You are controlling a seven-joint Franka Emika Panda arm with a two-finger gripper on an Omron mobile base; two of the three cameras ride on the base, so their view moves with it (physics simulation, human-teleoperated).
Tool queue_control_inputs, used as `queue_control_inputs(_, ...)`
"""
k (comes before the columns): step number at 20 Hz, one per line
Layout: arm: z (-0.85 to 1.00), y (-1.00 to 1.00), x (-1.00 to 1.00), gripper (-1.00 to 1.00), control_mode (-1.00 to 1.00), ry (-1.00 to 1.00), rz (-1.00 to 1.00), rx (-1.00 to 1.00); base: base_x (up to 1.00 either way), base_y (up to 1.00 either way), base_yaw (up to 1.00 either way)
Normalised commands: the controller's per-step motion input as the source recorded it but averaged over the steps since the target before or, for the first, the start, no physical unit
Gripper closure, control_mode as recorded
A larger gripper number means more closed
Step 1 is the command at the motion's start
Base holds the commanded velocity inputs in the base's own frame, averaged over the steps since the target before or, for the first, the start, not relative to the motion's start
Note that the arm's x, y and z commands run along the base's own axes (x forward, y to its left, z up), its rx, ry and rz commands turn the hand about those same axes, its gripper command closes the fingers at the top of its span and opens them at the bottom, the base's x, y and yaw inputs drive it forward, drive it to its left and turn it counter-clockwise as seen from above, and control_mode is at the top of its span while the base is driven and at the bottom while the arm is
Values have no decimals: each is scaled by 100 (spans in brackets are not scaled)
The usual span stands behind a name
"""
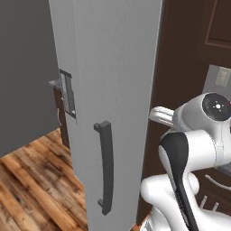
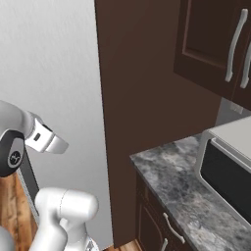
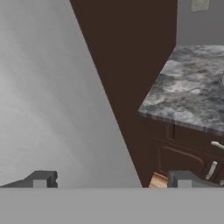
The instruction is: Place the chicken drumstick on the counter behind the older chicken drumstick on the same shelf of the fridge to maintain FIFO order. Close the fridge door when finished.
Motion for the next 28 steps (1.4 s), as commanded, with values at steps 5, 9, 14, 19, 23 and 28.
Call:
queue_control_inputs(5, 0, 0, 0, -100, 100, 0, 0, 0, 6, 1, 0)
queue_control_inputs(9, -9, 71, 45, -100, -100, 0, 0, 0, 0, 0, 0)
queue_control_inputs(14, -2, 56, 49, -100, -100, -1, 0, 0, 0, 0, 0)
queue_control_inputs(19, 0, 17, 67, -100, -100, -1, 0, 1, 0, 0, 0)
queue_control_inputs(23, 0, 31, 74, -100, -100, 0, 0, 0, 0, 0, 0)
queue_control_inputs(28, 0, 9, 61, -100, -100, 0, -3, 1, 0, 0, 0)
